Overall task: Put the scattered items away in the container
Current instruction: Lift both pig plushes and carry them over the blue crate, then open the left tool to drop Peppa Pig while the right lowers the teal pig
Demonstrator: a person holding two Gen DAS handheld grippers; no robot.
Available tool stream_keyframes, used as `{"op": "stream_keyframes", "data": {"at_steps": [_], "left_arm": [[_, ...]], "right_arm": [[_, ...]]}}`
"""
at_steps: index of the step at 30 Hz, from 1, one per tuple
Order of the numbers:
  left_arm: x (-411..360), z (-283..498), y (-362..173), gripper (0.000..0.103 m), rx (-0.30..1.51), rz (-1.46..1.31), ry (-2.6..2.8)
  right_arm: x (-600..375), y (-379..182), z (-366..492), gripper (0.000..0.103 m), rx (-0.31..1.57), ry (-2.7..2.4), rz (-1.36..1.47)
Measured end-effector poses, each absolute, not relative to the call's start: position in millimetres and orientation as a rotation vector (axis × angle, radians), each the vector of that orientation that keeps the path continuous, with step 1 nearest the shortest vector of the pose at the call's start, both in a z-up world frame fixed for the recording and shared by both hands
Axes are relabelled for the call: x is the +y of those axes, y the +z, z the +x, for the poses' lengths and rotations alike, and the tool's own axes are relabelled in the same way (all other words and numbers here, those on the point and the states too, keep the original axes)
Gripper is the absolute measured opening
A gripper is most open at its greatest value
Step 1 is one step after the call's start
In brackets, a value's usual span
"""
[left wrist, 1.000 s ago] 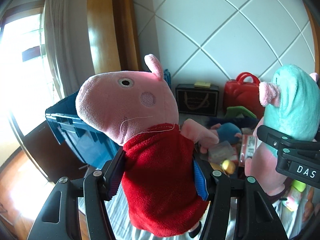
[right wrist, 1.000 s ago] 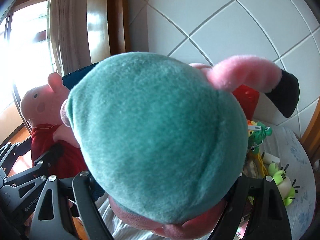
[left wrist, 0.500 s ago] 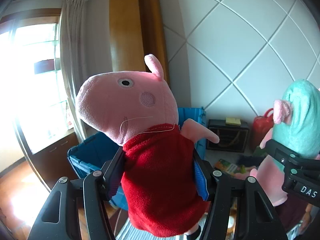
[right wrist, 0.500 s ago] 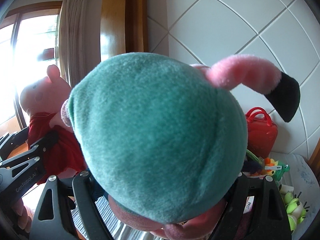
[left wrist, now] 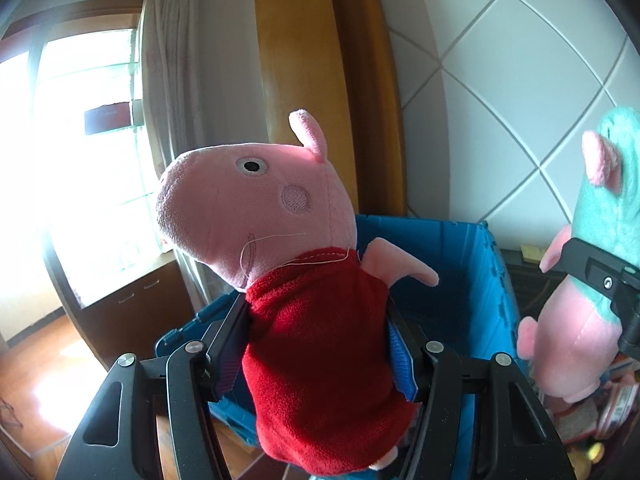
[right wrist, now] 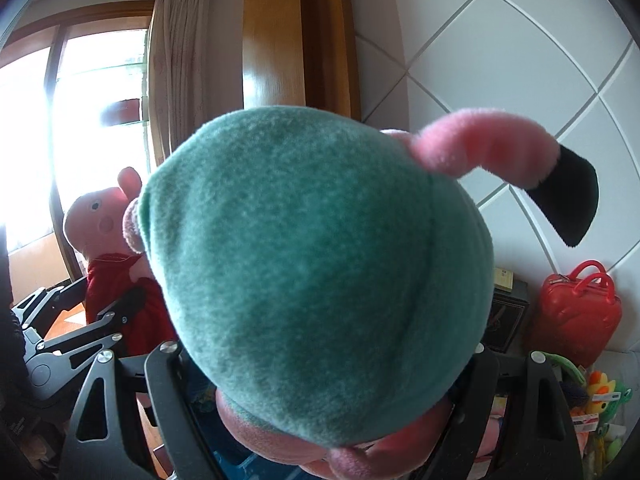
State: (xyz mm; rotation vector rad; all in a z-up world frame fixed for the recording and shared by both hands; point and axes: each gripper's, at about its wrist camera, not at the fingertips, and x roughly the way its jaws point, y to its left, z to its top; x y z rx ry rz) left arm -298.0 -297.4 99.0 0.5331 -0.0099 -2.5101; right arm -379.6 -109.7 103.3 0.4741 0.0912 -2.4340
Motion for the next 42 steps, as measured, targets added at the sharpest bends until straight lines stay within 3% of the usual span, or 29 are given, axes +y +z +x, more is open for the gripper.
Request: {"op": "stream_keyframes", "data": {"at_steps": [6,10,12,14,21,26,34,36,38,42], "left_arm": [[-355,-360,67,0.061,-0.033,0.836,-2.541],[-379,-388,38,0.061,0.002,1.028,-2.564],[-385,-393,30,0.06,-0.009,1.058,-2.578],[-390,-399,23,0.044,-0.02,1.087,-2.591],[-402,-393,31,0.045,-0.042,1.044,-2.652],[-416,-393,28,0.067,-0.038,1.05,-2.662],[-423,-388,24,0.08,-0.033,1.055,-2.687],[-423,-387,24,0.081,-0.033,1.057,-2.69],[-423,-385,23,0.082,-0.026,1.06,-2.69],[-423,-382,21,0.082,-0.005,1.061,-2.695]], "right_arm": [[-176,98,-407,0.085,0.052,-2.442,0.576],[-216,80,-434,0.085,0.134,-2.512,0.711],[-230,68,-448,0.085,0.172,-2.532,0.788],[-242,62,-452,0.085,0.218,-2.552,0.815],[-265,50,-463,0.085,0.319,-2.614,0.881],[-272,42,-466,0.086,0.328,-2.623,0.914],[-276,23,-473,0.09,0.322,-2.626,0.982],[-277,21,-472,0.092,0.331,-2.631,0.985],[-276,22,-471,0.103,0.347,-2.646,0.976],[-274,24,-474,0.103,0.363,-2.648,0.995]]}}
